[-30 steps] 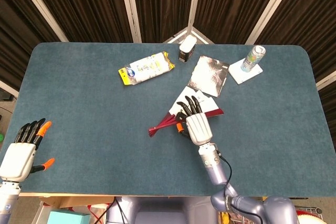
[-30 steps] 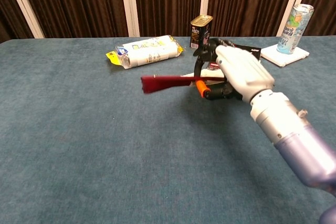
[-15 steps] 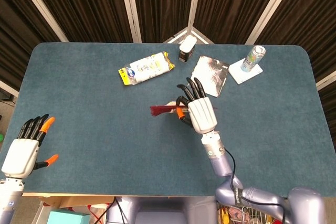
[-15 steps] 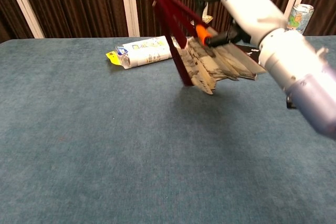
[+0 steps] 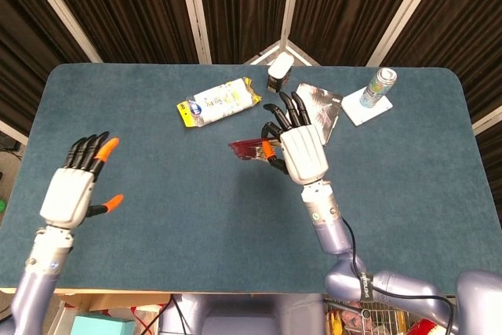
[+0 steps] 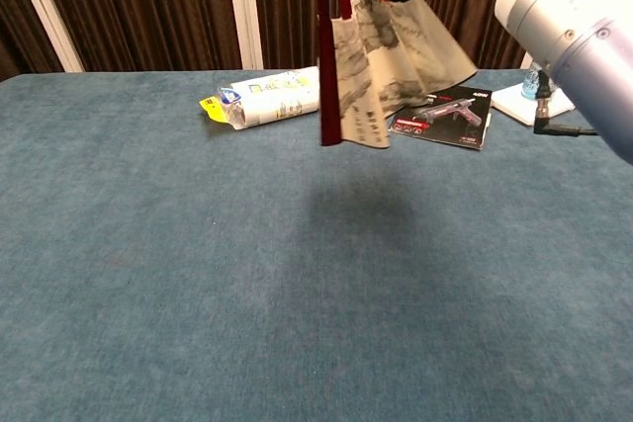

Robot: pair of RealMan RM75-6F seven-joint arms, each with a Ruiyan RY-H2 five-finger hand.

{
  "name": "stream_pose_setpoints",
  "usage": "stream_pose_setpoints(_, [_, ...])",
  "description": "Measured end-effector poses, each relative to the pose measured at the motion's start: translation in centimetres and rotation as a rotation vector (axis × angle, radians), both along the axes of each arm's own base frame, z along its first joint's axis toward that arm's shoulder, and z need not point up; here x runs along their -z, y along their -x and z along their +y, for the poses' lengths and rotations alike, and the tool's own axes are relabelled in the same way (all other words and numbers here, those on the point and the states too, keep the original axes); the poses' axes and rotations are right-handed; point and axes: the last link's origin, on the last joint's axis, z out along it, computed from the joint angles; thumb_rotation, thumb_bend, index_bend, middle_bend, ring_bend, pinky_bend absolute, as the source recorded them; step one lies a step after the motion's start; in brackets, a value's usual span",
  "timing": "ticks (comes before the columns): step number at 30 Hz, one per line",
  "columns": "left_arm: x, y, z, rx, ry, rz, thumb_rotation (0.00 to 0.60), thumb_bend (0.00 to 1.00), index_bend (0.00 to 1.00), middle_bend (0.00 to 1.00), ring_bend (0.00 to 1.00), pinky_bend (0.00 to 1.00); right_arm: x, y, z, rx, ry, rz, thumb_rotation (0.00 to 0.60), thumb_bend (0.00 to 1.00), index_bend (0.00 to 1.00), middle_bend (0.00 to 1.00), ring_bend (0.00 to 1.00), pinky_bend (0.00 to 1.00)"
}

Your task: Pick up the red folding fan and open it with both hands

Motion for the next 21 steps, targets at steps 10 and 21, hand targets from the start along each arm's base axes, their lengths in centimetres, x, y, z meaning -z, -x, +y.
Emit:
stream_pose_setpoints(10, [4.8, -5.2, 2.4, 0.038, 0.024, -0.088, 0.6, 0.23, 0.27, 0.02, 0.0, 0.0, -1.3, -1.3, -0.4, 0.049, 0.018, 0.03, 0.6, 0.7, 0.77, 0.27, 0.07, 0.04])
stream_pose_setpoints(21, [8.6, -9.6, 4.5, 0.038, 0.02, -0.142, 0.6, 0.23, 0.25, 0.01, 0.0, 0.0, -2.9, -3.1, -1.4, 0.069, 0.041, 0.037, 0.6, 0.7, 0.77, 0.28, 0.07, 0.04])
